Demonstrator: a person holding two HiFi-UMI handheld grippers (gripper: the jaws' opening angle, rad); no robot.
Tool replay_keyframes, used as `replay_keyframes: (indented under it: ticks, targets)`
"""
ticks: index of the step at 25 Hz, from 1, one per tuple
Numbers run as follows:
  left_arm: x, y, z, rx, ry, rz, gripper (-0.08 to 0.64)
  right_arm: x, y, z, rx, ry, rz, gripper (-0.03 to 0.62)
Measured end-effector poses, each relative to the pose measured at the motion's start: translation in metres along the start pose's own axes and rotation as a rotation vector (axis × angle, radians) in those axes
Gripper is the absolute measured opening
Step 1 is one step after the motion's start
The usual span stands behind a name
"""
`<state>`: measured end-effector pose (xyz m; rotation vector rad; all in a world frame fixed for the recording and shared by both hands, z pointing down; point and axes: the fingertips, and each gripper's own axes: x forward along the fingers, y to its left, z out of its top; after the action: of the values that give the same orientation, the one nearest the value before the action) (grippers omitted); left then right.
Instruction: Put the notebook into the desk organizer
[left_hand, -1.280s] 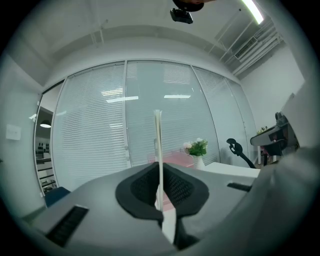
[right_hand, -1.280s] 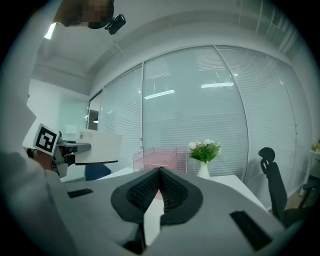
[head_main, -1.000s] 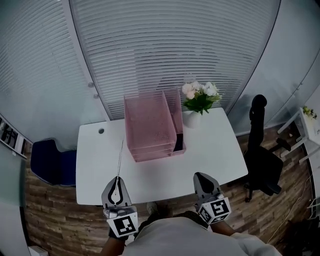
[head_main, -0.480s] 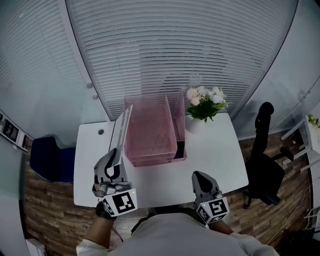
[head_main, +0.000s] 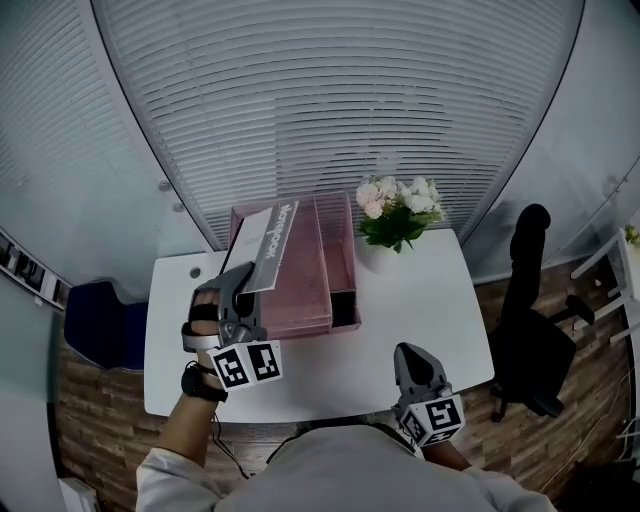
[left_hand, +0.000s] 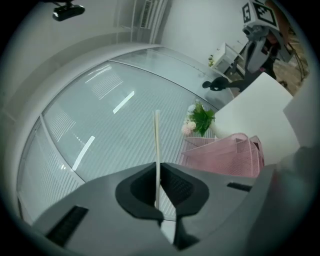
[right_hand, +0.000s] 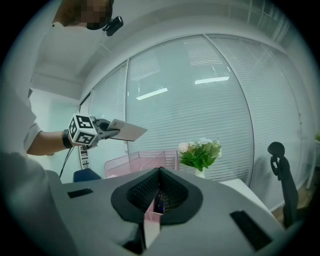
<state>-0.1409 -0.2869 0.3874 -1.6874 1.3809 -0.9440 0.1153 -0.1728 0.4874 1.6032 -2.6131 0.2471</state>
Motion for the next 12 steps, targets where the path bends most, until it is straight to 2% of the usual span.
replay_keyframes:
  ticks: [7, 12]
  targets:
    - [0.055, -0.054, -0.021, 0.195, 0.124, -0.166, 0.017, -0.009, -0.029, -0.005, 0.020, 0.008, -0.029, 0.014]
    - [0.076, -0.091, -0.037, 0.264, 0.208, -0.295, 0.017, -0.015, -0.048, -0.007, 0.017, -0.002, -0.053, 0.014]
